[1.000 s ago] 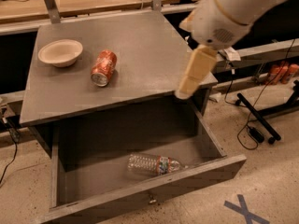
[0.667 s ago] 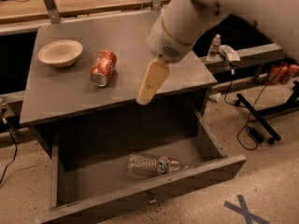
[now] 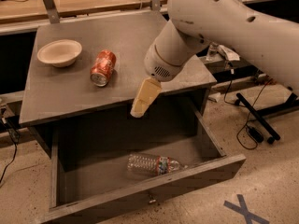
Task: Pick water bottle from top drawer and place on counter
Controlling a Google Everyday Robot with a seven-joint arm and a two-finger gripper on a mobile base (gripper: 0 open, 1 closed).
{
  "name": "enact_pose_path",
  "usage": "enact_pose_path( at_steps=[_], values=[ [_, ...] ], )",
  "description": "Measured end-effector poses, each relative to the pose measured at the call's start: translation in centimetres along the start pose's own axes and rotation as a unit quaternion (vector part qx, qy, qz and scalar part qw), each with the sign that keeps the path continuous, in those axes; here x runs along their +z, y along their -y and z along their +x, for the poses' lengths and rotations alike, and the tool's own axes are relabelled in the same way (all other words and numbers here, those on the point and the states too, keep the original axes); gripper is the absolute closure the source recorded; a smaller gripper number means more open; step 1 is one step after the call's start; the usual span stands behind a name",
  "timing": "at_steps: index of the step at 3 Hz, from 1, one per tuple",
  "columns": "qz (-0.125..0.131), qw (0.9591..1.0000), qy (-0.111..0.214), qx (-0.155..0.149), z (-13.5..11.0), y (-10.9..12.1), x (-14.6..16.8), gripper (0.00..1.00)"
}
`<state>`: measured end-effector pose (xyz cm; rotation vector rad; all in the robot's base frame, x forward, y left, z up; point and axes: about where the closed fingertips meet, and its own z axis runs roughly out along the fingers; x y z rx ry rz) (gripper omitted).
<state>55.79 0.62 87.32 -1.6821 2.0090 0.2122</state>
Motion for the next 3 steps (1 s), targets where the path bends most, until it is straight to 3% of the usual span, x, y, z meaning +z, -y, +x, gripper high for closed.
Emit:
enact_pose_path(
  at_steps=[1,2,3],
  values=[
    [-0.006,0.9999,0.002,-0.016,0.6,-2.1,1.3,0.00],
    [-0.015,0.9996,-0.008,-0.024,1.7,-6.0,4.6,0.16],
    [-0.046,0.9986,-0.026,-0.004,4.0,-9.7,10.2,0.47]
  ],
)
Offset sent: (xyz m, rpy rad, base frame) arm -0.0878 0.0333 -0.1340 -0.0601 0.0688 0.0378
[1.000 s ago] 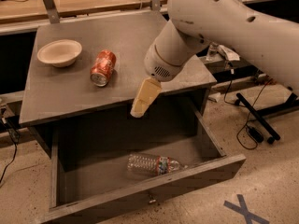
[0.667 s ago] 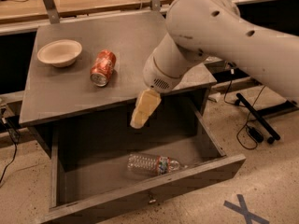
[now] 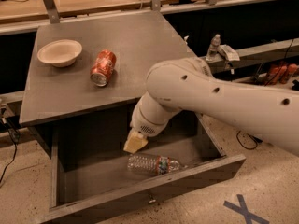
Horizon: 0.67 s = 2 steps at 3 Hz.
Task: Pick water bottle from top drawer and place on counter
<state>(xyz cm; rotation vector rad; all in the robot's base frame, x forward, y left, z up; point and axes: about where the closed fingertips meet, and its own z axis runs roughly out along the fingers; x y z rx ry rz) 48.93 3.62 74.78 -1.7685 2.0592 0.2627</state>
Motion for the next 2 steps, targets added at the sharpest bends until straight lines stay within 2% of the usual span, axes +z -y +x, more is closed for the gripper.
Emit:
enact_pose_path(
  at_steps=[1,2],
  values=[
    [-0.017,0.9996,-0.012,0.018,1.7,-0.8,2.8,0.62],
    [-0.027,0.9984,-0.030,0.041,3.8,-0.9,4.4,0.53]
  ],
)
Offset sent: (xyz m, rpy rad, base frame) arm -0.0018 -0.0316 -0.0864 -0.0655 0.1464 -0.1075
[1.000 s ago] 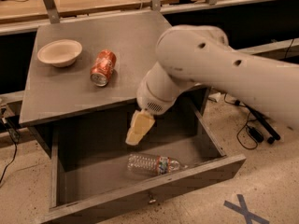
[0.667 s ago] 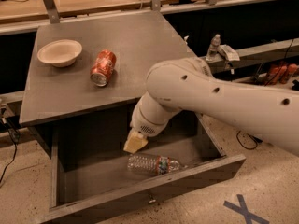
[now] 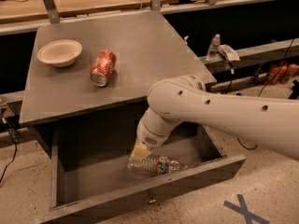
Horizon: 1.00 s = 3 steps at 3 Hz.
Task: Pick water bottle from top drawer and place on counter
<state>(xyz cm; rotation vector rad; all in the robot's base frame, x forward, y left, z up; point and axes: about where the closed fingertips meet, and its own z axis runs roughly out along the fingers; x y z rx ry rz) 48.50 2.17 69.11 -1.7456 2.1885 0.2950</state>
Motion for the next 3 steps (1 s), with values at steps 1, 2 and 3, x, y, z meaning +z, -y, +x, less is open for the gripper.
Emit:
enact_pose_path(
  at_steps=[1,2,3],
  values=[
    [-0.014,0.9997,-0.018,0.010,1.3,-0.4,1.0,0.35],
    [-0.023,0.9991,-0.031,0.014,1.9,-0.5,1.8,0.11],
    [-0.022,0.9990,-0.034,0.019,2.3,-0.3,2.0,0.07]
  ],
)
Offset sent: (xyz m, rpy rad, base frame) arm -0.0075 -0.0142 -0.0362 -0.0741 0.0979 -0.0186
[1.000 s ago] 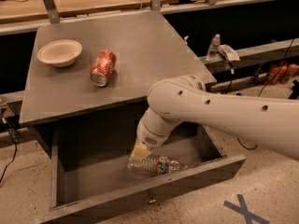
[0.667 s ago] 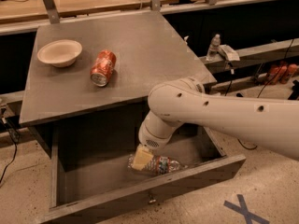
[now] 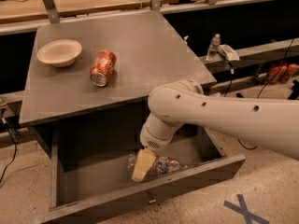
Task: Pick water bottle from top drawer and place on counter
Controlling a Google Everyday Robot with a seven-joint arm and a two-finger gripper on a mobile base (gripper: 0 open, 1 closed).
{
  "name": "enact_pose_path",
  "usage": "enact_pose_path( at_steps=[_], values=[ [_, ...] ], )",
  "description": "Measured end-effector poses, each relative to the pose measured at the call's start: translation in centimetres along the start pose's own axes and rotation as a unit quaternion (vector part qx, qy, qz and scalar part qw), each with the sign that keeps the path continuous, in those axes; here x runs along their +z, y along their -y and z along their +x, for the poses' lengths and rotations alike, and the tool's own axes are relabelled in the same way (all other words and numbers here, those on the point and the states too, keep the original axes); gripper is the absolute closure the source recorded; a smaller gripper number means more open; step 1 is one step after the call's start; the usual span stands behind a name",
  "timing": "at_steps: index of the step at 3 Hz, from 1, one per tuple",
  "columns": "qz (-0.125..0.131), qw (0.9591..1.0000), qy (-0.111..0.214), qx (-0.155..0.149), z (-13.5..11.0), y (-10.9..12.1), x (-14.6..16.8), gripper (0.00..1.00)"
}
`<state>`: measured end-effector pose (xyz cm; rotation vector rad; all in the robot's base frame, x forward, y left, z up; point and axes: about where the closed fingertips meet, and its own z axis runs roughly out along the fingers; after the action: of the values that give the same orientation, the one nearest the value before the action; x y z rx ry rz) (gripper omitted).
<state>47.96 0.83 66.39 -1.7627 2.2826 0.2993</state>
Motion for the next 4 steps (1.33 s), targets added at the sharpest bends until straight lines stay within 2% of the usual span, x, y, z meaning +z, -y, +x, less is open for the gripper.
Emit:
enact_pose_path(
  at_steps=[1,2,4],
  values=[
    [0.002,1.0000,-0.003,0.007,0.41,0.33,0.30,0.21],
    [0.003,0.9999,-0.004,0.011,0.62,0.49,0.47,0.26],
    [-0.007,0.9997,-0.014,0.019,1.17,0.78,1.29,0.24]
  ],
)
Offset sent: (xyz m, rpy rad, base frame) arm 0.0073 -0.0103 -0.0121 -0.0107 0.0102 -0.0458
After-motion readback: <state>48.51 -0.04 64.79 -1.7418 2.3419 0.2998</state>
